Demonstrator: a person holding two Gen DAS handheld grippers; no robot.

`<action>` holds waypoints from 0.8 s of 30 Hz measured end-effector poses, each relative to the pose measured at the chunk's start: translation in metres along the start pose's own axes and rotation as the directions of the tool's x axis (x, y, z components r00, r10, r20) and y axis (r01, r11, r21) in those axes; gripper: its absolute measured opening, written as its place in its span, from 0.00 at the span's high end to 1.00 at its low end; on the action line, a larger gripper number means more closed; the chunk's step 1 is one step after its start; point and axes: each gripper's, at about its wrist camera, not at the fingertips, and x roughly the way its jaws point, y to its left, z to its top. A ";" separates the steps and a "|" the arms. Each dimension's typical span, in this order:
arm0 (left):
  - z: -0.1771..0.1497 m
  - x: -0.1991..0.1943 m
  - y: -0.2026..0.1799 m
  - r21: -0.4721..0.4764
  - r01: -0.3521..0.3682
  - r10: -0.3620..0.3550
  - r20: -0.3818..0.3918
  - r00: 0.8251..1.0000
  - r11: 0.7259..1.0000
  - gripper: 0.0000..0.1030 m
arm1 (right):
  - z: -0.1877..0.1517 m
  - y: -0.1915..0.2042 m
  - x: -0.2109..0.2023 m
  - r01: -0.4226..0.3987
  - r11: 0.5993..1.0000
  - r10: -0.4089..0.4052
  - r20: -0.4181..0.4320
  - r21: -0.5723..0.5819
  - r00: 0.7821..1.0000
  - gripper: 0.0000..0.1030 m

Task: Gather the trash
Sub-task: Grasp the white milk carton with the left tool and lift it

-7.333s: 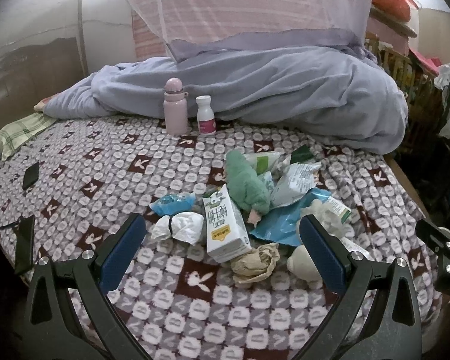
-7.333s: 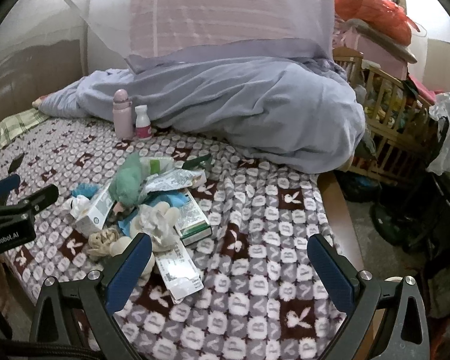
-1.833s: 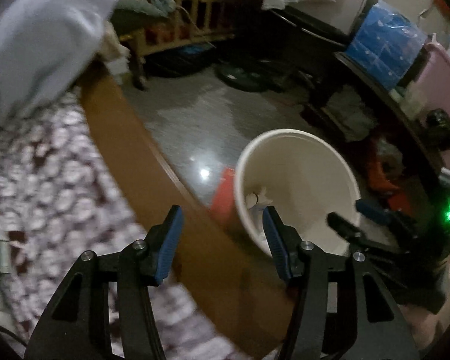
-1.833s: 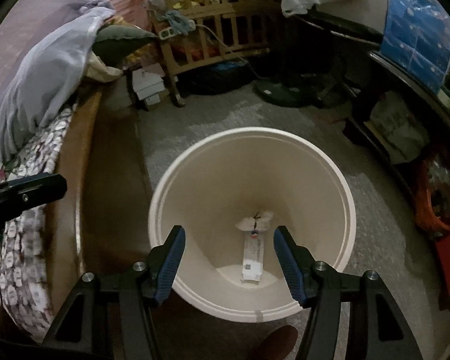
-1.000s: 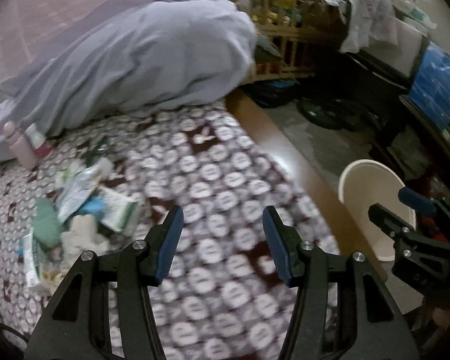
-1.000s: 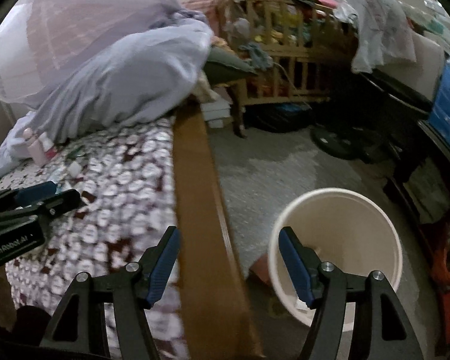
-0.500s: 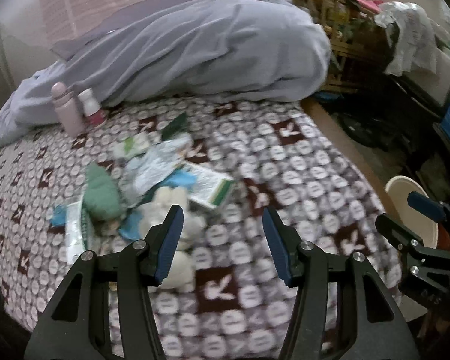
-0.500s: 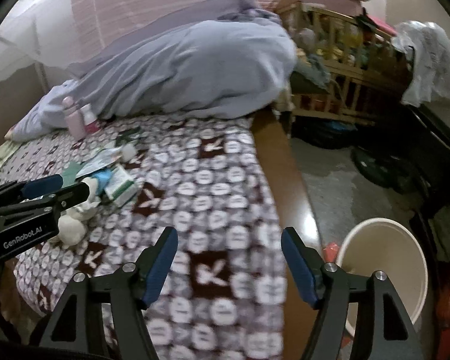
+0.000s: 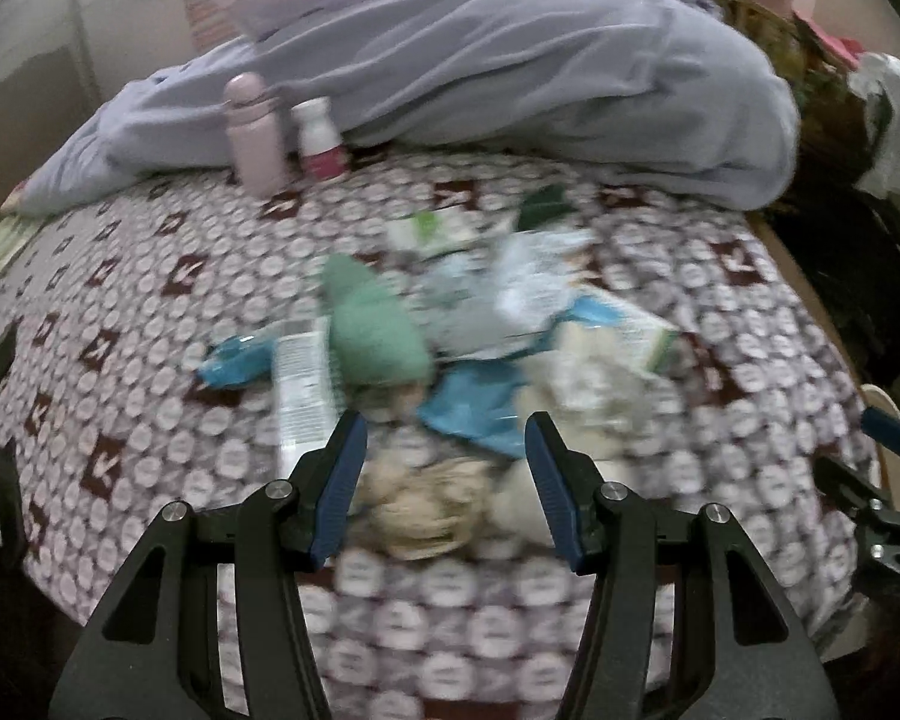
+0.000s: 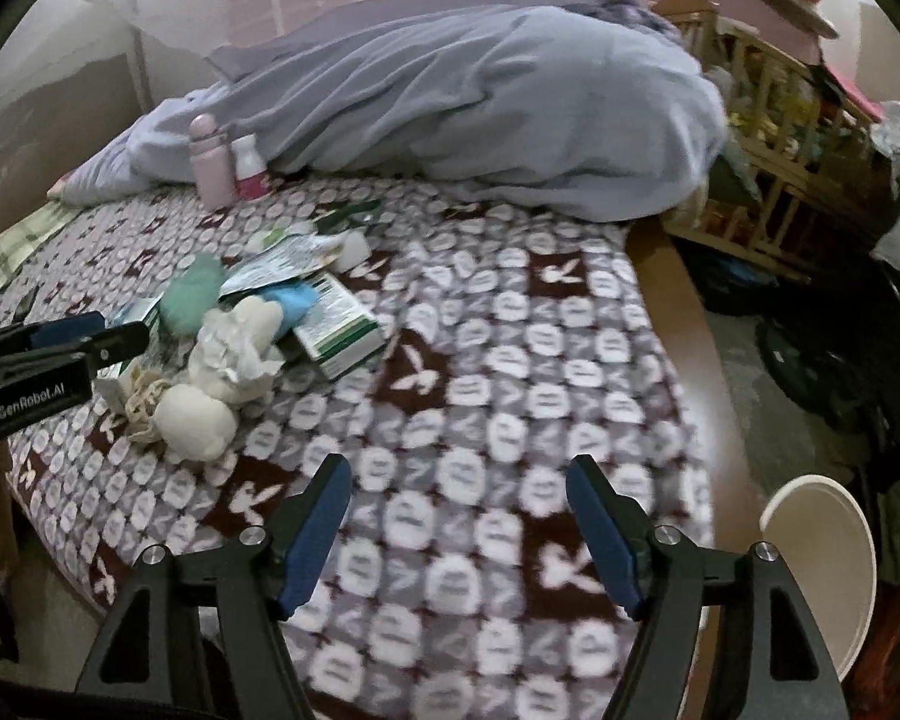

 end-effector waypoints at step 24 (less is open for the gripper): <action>0.020 0.077 0.079 -0.170 -0.017 -0.009 -0.147 0.989 0.985 0.48 | 0.050 0.097 0.102 -0.372 0.928 0.364 -0.201 -0.005 0.910 0.30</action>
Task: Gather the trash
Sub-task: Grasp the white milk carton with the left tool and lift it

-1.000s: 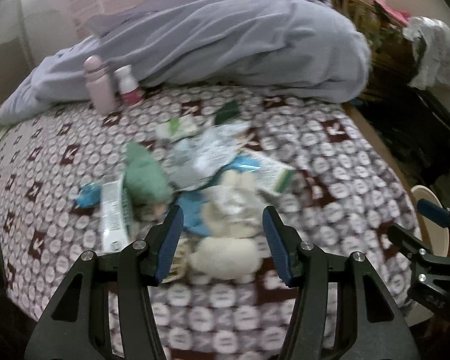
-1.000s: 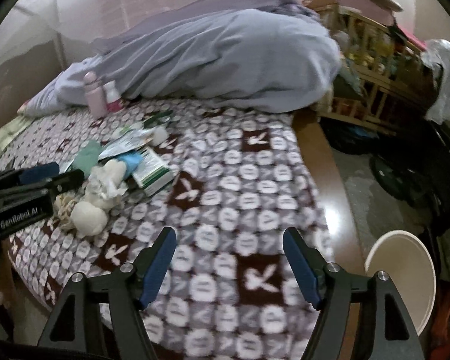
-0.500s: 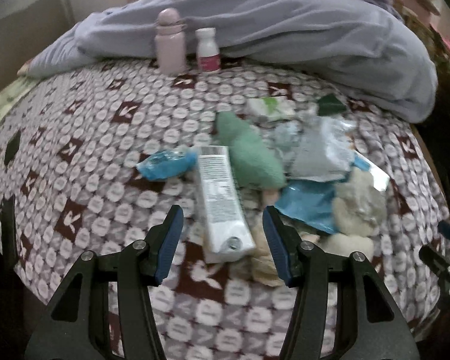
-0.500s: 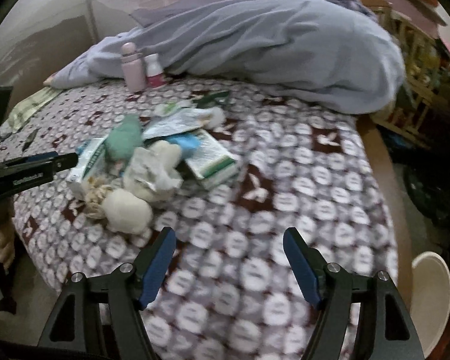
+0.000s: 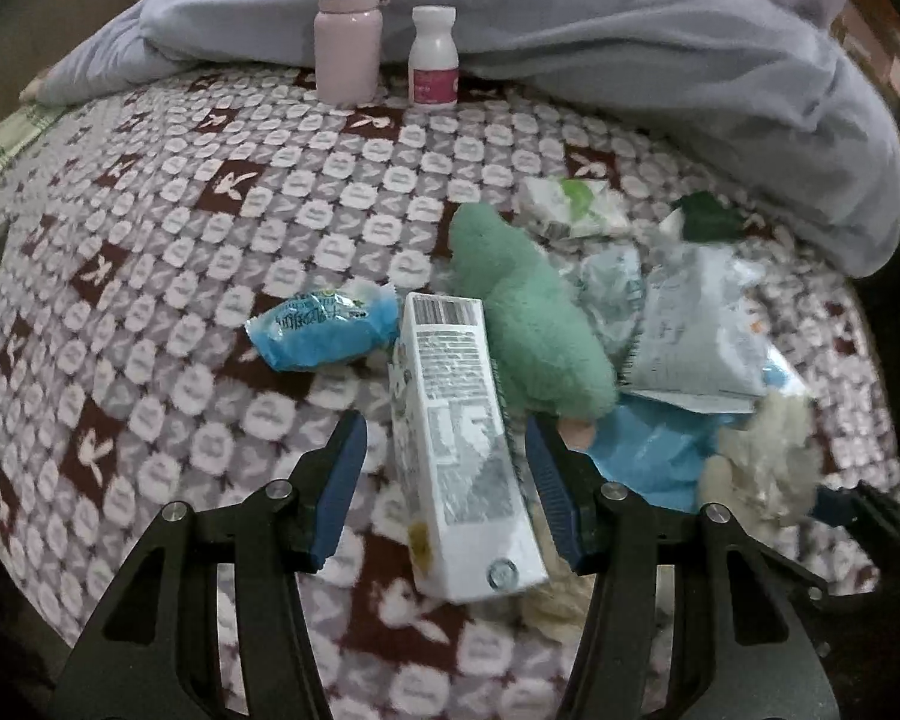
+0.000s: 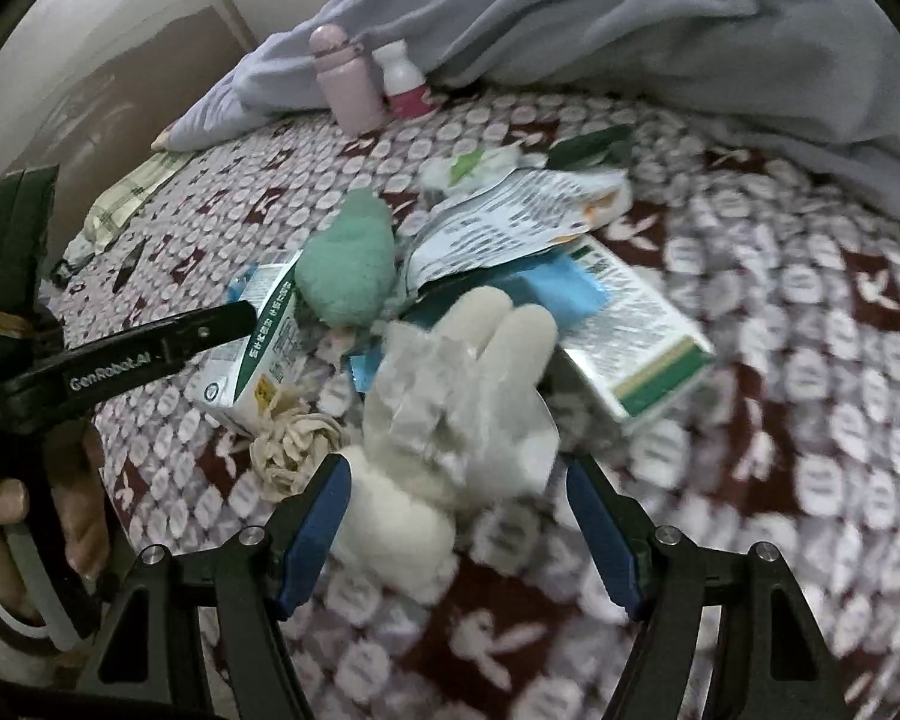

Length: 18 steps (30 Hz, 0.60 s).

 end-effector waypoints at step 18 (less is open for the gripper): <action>-0.015 -0.027 0.018 0.023 0.129 -0.130 0.033 0.991 0.991 0.66 | -0.023 -0.002 -0.051 -0.068 0.995 0.075 0.090 -0.076 0.993 0.79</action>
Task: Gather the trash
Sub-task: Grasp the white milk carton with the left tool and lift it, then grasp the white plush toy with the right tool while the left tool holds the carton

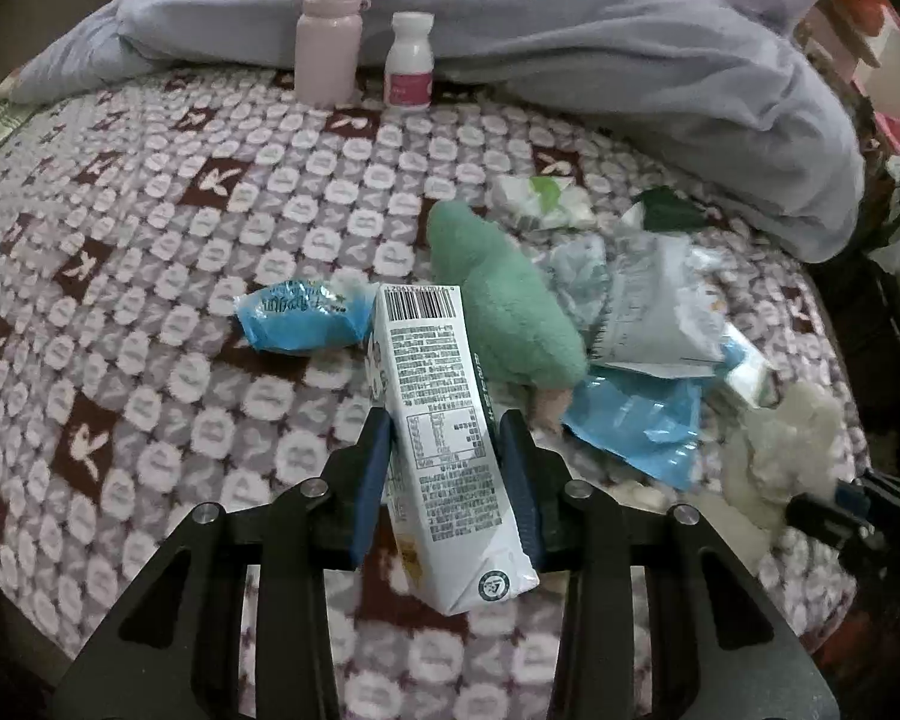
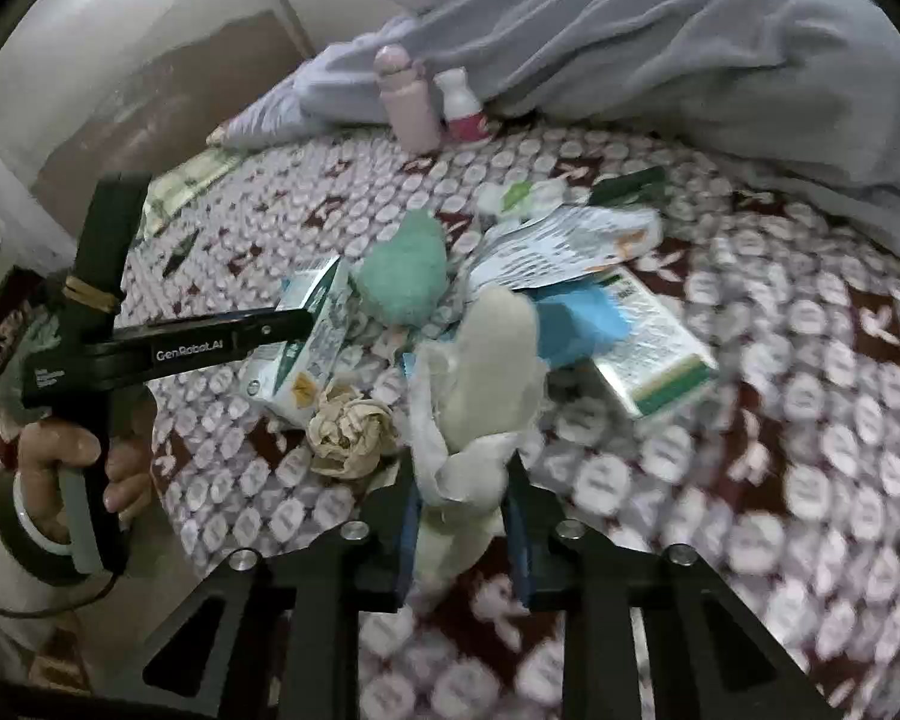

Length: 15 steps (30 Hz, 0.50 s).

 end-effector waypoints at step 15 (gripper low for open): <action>-0.008 -0.047 -0.034 0.061 0.027 -0.031 0.067 0.997 0.998 0.66 | -0.017 -0.024 -0.018 0.002 0.991 0.001 -0.021 0.131 1.000 0.44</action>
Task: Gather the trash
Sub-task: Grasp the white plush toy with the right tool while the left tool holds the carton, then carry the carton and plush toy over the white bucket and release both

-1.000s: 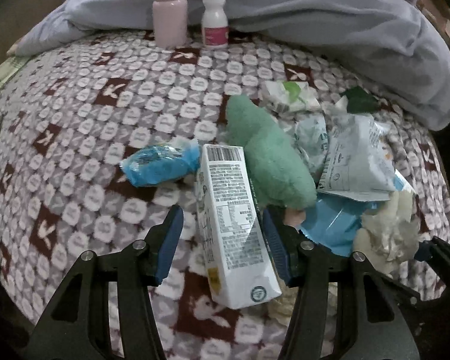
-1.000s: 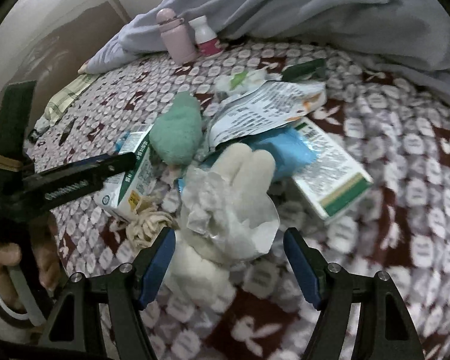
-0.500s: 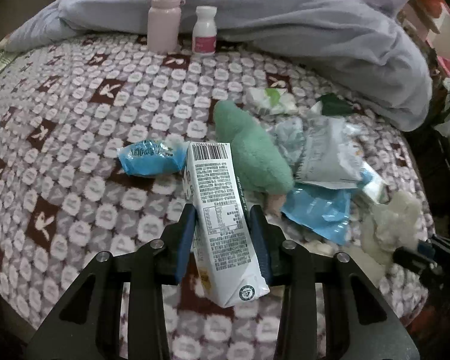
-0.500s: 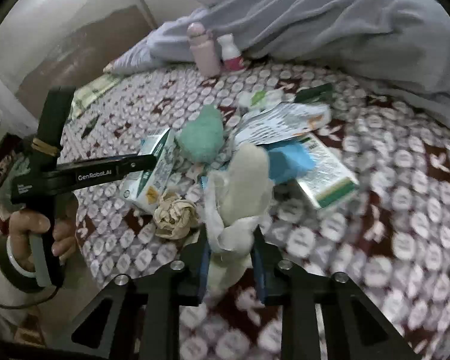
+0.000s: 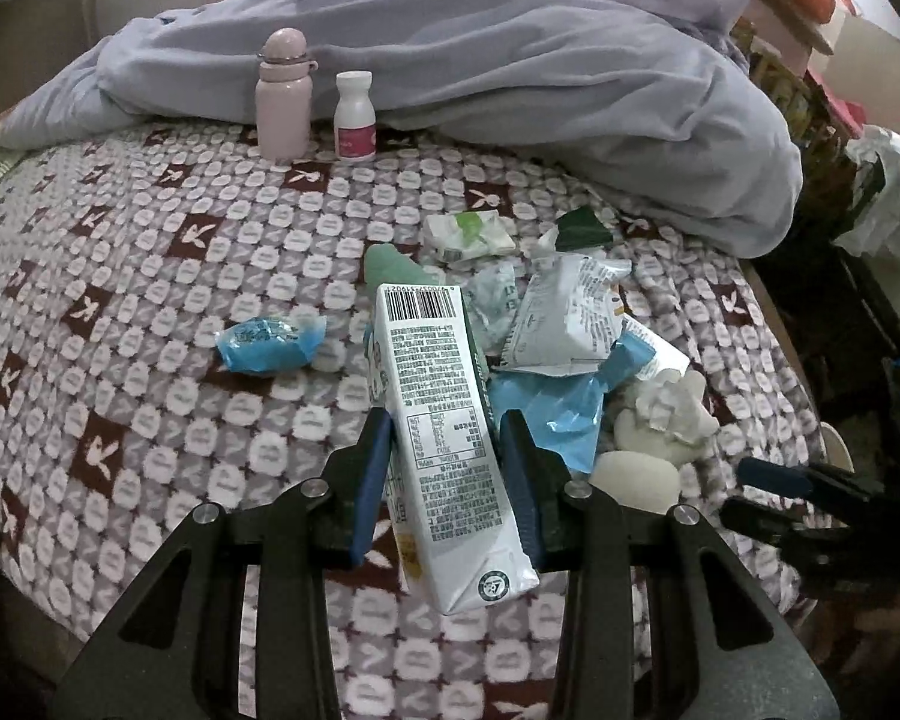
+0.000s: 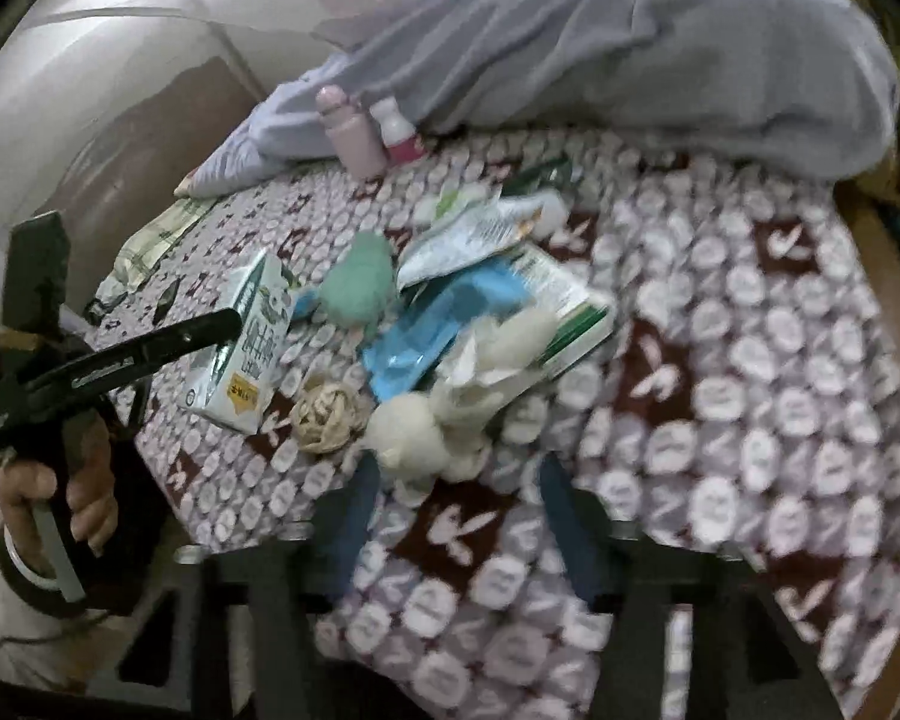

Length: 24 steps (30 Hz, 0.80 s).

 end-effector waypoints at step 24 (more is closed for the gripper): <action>-0.003 -0.016 -0.108 0.153 0.147 -0.151 0.015 0.988 0.977 0.66 | -0.021 -0.021 -0.053 0.013 1.000 -0.012 0.100 -0.012 0.995 0.59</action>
